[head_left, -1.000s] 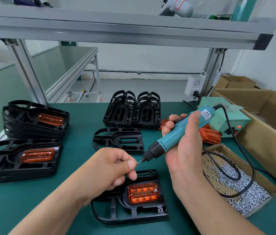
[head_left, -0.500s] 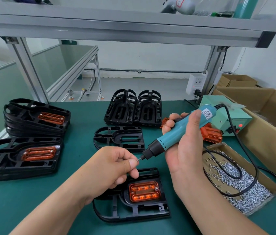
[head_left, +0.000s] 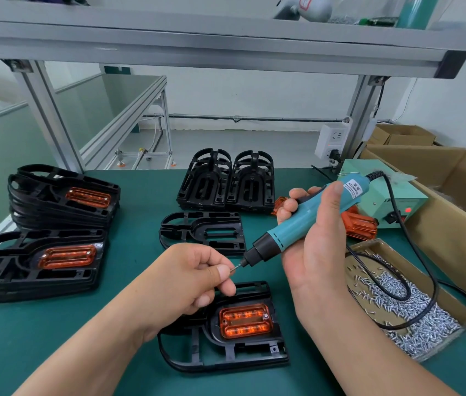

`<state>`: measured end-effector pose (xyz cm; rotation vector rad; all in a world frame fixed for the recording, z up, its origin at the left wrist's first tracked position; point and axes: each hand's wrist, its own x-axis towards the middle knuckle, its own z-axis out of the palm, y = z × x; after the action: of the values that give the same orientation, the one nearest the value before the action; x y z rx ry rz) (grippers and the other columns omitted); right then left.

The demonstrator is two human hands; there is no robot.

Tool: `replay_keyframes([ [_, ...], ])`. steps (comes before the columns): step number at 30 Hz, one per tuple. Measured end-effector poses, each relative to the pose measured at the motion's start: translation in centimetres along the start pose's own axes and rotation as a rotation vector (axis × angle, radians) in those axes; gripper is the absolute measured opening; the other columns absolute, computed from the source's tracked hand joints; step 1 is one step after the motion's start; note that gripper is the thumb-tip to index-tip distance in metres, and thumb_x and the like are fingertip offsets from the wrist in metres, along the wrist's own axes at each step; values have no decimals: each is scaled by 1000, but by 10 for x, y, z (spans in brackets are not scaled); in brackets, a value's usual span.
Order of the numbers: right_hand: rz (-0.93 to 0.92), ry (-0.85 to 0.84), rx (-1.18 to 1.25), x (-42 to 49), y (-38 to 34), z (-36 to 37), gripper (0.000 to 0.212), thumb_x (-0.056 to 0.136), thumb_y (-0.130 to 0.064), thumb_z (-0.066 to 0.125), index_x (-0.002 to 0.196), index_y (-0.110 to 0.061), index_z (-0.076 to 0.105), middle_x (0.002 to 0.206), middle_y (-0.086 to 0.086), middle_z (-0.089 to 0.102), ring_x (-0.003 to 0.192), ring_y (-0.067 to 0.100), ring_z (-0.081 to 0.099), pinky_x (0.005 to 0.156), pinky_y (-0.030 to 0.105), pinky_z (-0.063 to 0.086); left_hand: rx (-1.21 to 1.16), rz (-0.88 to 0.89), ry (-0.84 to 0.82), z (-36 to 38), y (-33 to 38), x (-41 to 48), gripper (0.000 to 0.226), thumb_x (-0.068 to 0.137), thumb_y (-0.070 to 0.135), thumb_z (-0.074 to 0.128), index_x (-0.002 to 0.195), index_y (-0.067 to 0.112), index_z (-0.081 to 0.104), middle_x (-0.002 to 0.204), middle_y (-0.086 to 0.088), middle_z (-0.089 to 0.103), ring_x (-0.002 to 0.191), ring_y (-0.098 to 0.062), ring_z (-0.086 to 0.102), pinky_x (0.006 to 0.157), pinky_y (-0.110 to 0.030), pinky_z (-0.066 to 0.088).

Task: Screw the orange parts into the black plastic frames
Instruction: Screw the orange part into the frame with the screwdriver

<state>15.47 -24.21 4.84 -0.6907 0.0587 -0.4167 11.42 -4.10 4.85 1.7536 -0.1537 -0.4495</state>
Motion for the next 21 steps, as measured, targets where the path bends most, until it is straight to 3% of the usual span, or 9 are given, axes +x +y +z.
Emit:
replay_keyframes([
  [10, 4, -6, -16, -1, 1, 0, 38, 104, -51, 61, 110, -14, 52, 90, 10, 68, 69, 18, 62, 63, 27, 55, 47, 10, -29, -1, 1, -1, 12, 101, 13, 63, 103, 17, 73, 96, -8, 80, 52, -8, 45, 46, -18, 34],
  [21, 46, -1, -15, -2, 2, 0, 36, 106, -48, 62, 111, -14, 52, 90, 9, 68, 69, 17, 61, 63, 27, 54, 77, 60, -91, -2, 1, -3, 23, 98, 9, 61, 118, 19, 63, 95, -10, 79, 54, -11, 46, 48, -16, 37],
])
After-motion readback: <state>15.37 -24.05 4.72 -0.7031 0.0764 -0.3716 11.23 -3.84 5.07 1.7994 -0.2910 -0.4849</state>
